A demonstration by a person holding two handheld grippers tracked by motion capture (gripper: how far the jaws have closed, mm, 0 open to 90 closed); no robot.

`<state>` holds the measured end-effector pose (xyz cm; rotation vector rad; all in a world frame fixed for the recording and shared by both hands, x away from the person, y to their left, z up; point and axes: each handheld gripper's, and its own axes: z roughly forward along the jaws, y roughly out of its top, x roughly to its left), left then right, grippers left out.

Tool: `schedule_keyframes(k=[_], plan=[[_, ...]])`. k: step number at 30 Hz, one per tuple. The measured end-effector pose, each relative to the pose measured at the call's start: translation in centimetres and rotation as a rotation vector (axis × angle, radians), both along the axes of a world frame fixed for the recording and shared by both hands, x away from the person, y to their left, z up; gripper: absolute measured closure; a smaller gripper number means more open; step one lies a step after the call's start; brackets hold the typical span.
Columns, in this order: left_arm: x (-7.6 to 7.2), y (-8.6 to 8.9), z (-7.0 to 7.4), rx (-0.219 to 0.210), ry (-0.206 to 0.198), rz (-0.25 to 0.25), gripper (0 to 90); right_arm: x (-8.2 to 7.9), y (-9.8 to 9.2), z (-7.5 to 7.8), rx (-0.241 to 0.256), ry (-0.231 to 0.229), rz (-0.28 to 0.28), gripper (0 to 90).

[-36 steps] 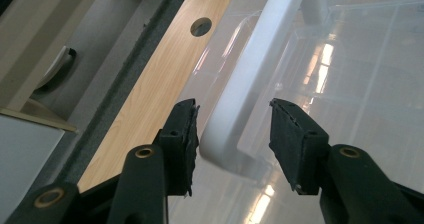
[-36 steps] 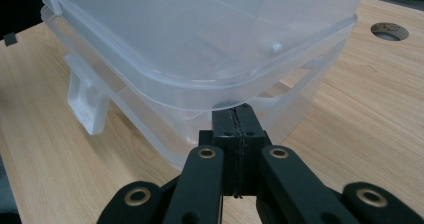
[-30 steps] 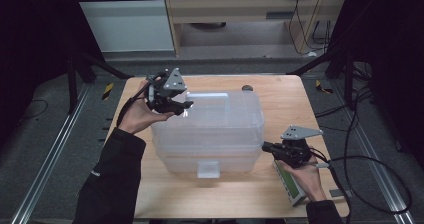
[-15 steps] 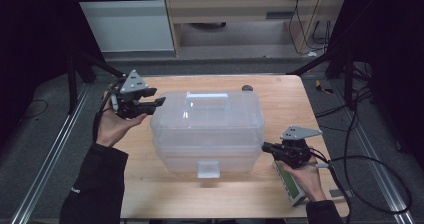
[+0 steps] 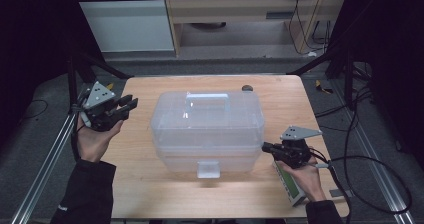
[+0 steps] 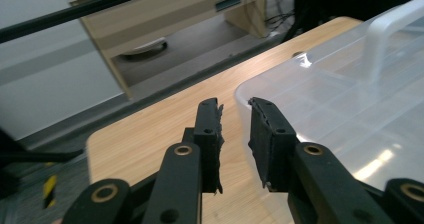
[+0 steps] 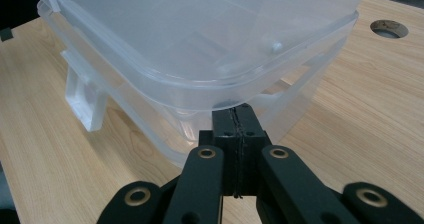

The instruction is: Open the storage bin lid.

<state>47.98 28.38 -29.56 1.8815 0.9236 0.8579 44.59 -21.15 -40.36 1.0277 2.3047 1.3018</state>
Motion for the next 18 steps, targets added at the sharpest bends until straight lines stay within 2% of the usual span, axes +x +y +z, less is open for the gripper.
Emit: schedule_keyframes(k=[3, 8, 10, 18], plan=[[-0.9, 0.8, -1.2, -0.030, 0.008, 0.023, 77.7, 0.0, 0.0, 0.0, -0.002, -0.001, 0.001, 90.0], [-1.6, 1.4, -2.2, -0.056, 0.010, 0.054, 81.8, 0.0, 0.0, 0.0, -0.006, -0.001, -0.001, 90.0], [-2.1, 1.7, -3.2, -0.083, 0.015, 0.069, 84.4, 0.0, 0.0, 0.0, -0.005, 0.002, -0.001, 90.0], [-2.7, 2.0, -6.4, -0.092, 0.068, 0.074, 88.3, 0.0, 0.0, 0.0, -0.007, 0.001, -0.001, 90.0]])
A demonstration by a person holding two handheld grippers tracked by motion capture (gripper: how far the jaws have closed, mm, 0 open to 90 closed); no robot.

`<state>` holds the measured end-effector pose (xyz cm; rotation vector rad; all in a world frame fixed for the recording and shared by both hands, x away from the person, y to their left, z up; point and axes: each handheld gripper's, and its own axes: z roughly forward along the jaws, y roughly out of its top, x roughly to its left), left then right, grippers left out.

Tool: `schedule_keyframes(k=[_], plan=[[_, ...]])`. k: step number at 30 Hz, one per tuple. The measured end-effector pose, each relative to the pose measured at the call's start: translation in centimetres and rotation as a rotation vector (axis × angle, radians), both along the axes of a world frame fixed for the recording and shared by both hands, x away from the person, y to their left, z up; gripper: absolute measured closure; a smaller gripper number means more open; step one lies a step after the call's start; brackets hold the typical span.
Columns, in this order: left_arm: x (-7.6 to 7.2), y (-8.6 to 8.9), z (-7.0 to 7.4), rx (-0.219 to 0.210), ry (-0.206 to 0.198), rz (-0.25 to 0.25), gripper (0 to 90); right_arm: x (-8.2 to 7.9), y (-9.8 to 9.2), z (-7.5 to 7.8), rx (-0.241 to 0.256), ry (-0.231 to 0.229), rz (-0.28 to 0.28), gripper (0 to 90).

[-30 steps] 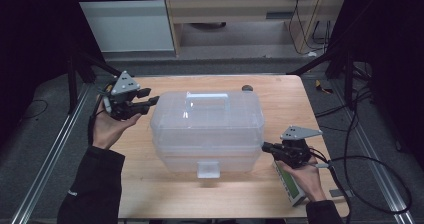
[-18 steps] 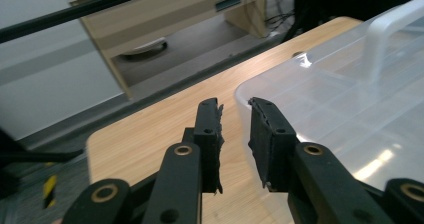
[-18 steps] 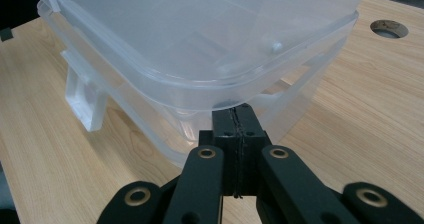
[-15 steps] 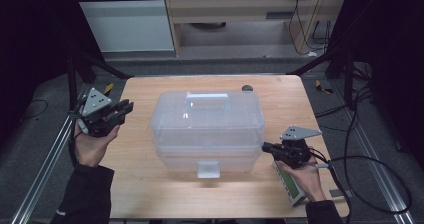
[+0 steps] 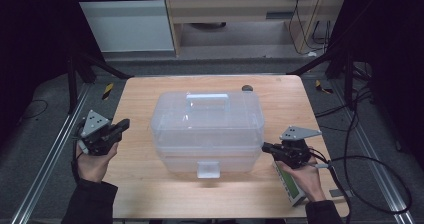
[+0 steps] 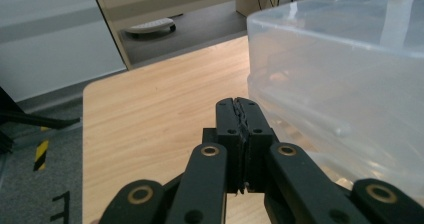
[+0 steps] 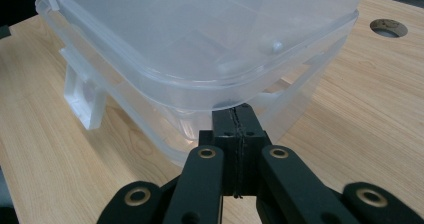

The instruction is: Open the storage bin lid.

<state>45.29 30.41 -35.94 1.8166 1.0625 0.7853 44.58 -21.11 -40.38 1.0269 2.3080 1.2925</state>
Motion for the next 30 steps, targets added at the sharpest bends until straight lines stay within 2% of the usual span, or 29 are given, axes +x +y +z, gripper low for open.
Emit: schedule_keyframes(k=[4, 7, 11, 14, 15, 17, 18, 21, 25, 30], plan=[[-0.4, -0.3, -1.1, 0.012, 0.023, -0.008, 88.8, 0.0, 0.0, 0.0, -0.002, -0.001, 0.000, 90.0], [-0.7, -0.4, -1.5, 0.006, 0.037, -0.018, 89.0, 0.0, 0.0, 0.0, -0.002, -0.002, -0.001, 90.0], [-1.0, -0.9, -2.4, 0.024, 0.066, -0.033, 89.0, 0.0, 0.0, 0.0, -0.006, -0.001, 0.001, 90.0], [-1.3, -1.3, -3.4, 0.047, 0.091, -0.053, 89.1, 0.0, 0.0, 0.0, -0.006, -0.003, 0.000, 90.0], [-1.2, -1.6, -3.9, 0.048, 0.104, -0.078, 89.1, 0.0, 0.1, 0.0, -0.007, -0.004, -0.001, 90.0], [-1.1, -1.8, -4.0, 0.051, 0.109, -0.089, 89.1, 0.0, 0.1, 0.0, -0.009, -0.005, -0.001, 90.0], [-1.1, -2.3, -4.2, 0.066, 0.117, -0.114, 89.1, 0.0, 0.1, 0.0, -0.010, -0.007, -0.001, 90.0], [-1.1, -3.0, -4.6, 0.085, 0.130, -0.142, 89.1, 0.0, 0.1, 0.0, -0.010, -0.004, 0.001, 90.0], [-1.1, -3.5, -4.8, 0.082, 0.141, -0.182, 89.1, -0.1, 0.1, 0.0, -0.010, -0.004, -0.001, 90.0], [-1.2, -4.0, -4.7, 0.089, 0.141, -0.203, 89.1, 0.0, 0.1, 0.0, -0.012, -0.004, 0.001, 90.0]])
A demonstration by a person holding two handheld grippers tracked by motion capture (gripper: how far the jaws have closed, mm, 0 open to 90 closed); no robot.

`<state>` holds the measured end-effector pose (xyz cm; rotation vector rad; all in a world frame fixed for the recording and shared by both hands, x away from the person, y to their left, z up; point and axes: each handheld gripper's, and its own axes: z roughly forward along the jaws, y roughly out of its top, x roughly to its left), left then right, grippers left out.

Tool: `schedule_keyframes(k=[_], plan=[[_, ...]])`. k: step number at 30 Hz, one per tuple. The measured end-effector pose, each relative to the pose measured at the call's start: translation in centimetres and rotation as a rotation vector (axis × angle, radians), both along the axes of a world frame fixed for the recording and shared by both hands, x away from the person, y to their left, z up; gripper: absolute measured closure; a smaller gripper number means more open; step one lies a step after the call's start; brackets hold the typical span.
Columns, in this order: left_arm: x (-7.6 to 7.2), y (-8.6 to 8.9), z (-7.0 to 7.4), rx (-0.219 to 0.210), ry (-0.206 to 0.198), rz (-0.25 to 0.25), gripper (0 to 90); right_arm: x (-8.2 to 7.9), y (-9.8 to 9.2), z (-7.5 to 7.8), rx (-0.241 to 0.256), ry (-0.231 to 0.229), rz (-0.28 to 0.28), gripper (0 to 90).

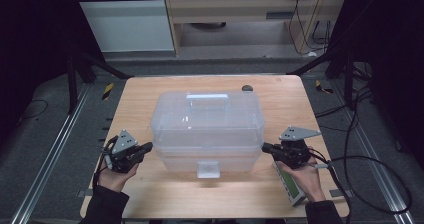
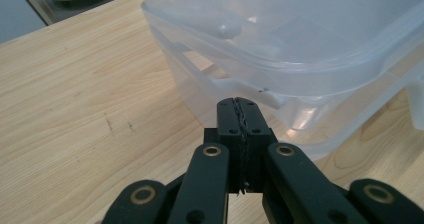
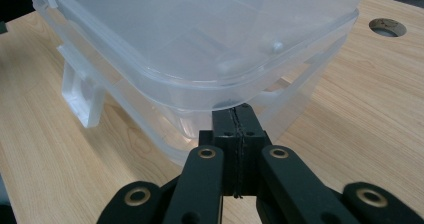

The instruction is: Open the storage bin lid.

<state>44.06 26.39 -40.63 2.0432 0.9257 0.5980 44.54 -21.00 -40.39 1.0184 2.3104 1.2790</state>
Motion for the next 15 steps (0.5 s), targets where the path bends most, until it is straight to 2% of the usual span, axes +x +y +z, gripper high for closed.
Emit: schedule_keyframes(k=[5, 15], plan=[[-0.10, -0.43, 0.11, -0.016, -0.005, -0.023, 89.1, -0.02, 0.01, 0.04, 0.002, 0.000, -0.003, 90.0], [-0.35, -0.61, 1.00, -0.038, -0.037, -0.022, 89.1, -0.08, 0.02, 0.59, 0.019, -0.027, -0.011, 90.0]])
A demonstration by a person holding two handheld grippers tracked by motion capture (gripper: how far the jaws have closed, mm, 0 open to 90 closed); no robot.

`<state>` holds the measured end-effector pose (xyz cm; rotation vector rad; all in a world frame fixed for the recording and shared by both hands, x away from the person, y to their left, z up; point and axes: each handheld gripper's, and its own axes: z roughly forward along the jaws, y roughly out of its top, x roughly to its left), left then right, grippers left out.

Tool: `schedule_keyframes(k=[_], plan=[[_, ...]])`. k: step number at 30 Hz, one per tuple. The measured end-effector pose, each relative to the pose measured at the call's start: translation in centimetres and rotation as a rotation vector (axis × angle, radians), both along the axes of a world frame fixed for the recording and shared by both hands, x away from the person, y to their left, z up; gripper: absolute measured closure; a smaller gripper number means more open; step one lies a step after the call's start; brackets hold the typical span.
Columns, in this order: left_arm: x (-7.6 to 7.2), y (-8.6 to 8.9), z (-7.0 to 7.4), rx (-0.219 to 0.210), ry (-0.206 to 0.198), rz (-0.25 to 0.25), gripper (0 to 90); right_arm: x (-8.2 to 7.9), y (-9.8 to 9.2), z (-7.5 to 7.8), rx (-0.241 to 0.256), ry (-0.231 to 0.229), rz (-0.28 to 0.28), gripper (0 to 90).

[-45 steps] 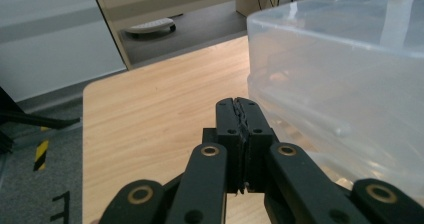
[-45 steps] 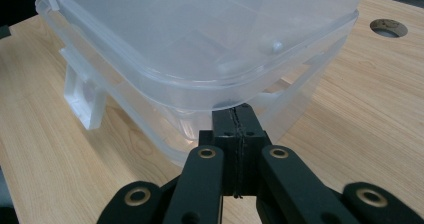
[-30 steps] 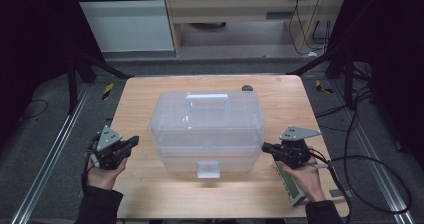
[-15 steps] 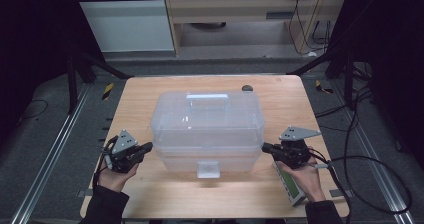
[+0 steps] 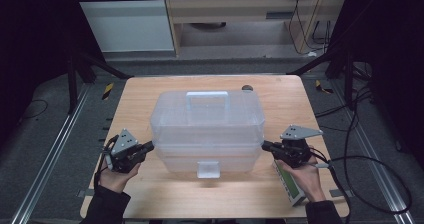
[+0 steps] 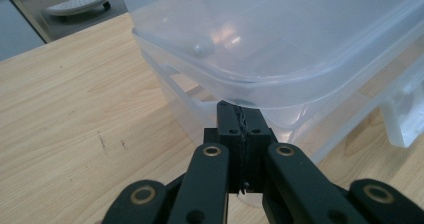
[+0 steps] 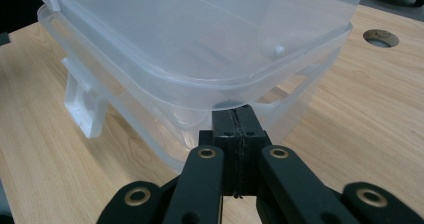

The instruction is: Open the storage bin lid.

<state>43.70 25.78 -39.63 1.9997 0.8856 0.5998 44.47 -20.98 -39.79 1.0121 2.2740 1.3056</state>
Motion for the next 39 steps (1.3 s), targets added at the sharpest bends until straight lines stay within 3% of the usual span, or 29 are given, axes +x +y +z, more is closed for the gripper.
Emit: schedule_keyframes(k=[6, 10, 24, 39], plan=[[0.1, -0.1, 0.4, -0.017, -0.008, 0.006, 89.1, 0.2, -0.2, 0.3, 0.036, -0.007, -0.001, 90.0], [0.2, -0.1, 1.0, -0.035, -0.024, 0.011, 89.2, 0.3, -0.1, 0.9, 0.033, -0.025, -0.007, 90.0], [1.1, -0.7, 2.6, -0.033, -0.064, 0.022, 89.2, 1.2, -0.3, 2.5, 0.062, -0.059, -0.003, 90.0], [2.1, -1.0, 3.7, -0.039, -0.062, 0.031, 89.2, 2.0, -0.1, 3.4, 0.087, -0.077, 0.003, 90.0]])
